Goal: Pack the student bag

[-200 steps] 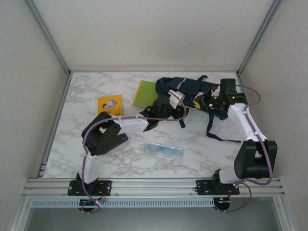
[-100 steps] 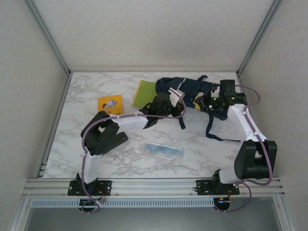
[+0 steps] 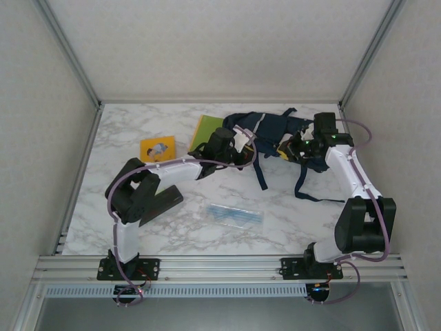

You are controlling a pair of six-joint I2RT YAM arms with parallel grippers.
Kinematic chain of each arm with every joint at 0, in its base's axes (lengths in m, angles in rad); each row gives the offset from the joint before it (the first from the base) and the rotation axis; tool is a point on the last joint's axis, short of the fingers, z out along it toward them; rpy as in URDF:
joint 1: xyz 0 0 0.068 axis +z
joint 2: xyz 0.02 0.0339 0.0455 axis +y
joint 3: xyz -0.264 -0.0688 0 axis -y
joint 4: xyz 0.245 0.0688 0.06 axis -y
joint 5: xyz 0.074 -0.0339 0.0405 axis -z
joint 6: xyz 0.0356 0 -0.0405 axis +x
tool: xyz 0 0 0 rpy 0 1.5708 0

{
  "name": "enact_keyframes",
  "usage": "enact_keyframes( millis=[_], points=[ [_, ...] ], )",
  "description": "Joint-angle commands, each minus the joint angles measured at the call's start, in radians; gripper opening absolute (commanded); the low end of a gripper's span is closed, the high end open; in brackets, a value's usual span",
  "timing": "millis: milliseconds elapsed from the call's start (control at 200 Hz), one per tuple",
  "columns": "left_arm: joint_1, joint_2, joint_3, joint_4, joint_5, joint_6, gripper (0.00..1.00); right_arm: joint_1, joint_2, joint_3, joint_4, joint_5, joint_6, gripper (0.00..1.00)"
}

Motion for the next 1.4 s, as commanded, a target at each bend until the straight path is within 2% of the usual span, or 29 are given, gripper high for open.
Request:
enact_keyframes(
  millis=[0, 115, 235, 380, 501, 621, 771, 981, 1051, 1121, 1186, 1296, 1396],
  points=[
    [0.011, -0.045, 0.037, -0.043, 0.044, 0.023, 0.0, 0.004, 0.009, 0.044, -0.024, -0.056, -0.068, 0.0],
    [0.009, -0.04, 0.043, -0.029, 0.089, -0.016, 0.0, 0.005, 0.011, 0.037, -0.012, -0.078, -0.064, 0.0],
    [-0.01, -0.038, 0.042, 0.016, 0.147, -0.08, 0.0, 0.005, 0.016, 0.016, 0.041, -0.156, -0.032, 0.0],
    [-0.037, -0.012, 0.038, 0.104, 0.188, -0.169, 0.24, 0.006, 0.013, 0.011, 0.06, -0.18, -0.018, 0.0],
    [-0.04, 0.005, 0.044, 0.179, 0.235, -0.238, 0.31, 0.007, 0.008, 0.017, 0.048, -0.191, -0.031, 0.0],
    [-0.039, 0.009, 0.068, 0.161, 0.241, -0.232, 0.34, 0.007, 0.008, 0.026, 0.025, -0.192, -0.052, 0.0],
    [-0.039, 0.042, 0.1, 0.084, 0.19, -0.184, 0.32, 0.007, 0.008, 0.023, 0.033, -0.205, -0.048, 0.0],
    [-0.037, 0.054, 0.082, 0.11, -0.008, -0.14, 0.19, 0.007, -0.004, 0.004, 0.051, -0.247, -0.027, 0.0],
    [-0.039, 0.075, 0.09, 0.147, -0.064, -0.144, 0.18, 0.007, -0.01, -0.015, 0.087, -0.273, 0.005, 0.0],
    [-0.046, 0.094, 0.104, 0.177, -0.115, -0.145, 0.22, 0.007, -0.014, -0.035, 0.126, -0.297, 0.04, 0.0],
    [-0.058, 0.109, 0.116, 0.206, -0.158, -0.14, 0.31, 0.012, -0.021, -0.052, 0.145, -0.298, 0.055, 0.0],
    [-0.064, 0.145, 0.151, 0.225, -0.156, -0.16, 0.43, 0.013, -0.027, -0.074, 0.165, -0.311, 0.072, 0.0],
    [-0.063, 0.168, 0.17, 0.236, -0.156, -0.181, 0.46, 0.015, -0.03, -0.087, 0.174, -0.313, 0.08, 0.0]
  ],
)
